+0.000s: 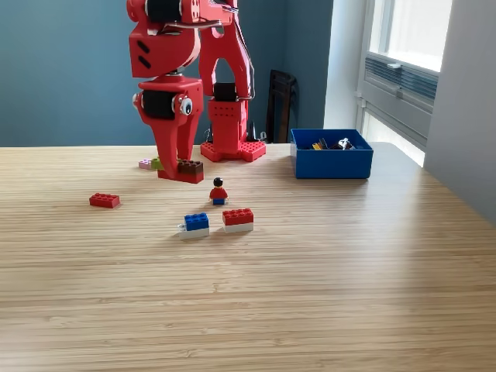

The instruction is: Grasp a lego block and put it in the bin.

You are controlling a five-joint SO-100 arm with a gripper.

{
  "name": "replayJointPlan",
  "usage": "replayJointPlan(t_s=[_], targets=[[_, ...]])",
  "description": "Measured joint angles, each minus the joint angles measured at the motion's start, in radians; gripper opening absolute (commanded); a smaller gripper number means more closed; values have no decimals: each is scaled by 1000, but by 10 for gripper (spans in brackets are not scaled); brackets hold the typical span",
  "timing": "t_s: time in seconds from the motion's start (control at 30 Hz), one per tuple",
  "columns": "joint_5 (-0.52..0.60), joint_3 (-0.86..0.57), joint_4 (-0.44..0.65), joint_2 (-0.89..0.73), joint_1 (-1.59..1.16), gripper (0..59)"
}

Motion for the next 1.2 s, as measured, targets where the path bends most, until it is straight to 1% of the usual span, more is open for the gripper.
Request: replayJointPlan(t_s=[0.1, 0.33, 0.53, 0.7, 0.8, 0.93, 1.1, 1.2], targets=[[11, 21, 11, 5, -86, 0], [81, 161, 23, 92, -367, 0], [183, 178, 101, 176, -663, 0], [259, 178, 153, 201, -871, 0], [253, 190, 172, 206, -1012, 0], [249, 215, 193, 207, -1106, 0], [206, 239, 196, 209, -1270, 0], [187, 249, 196, 209, -1324, 0]])
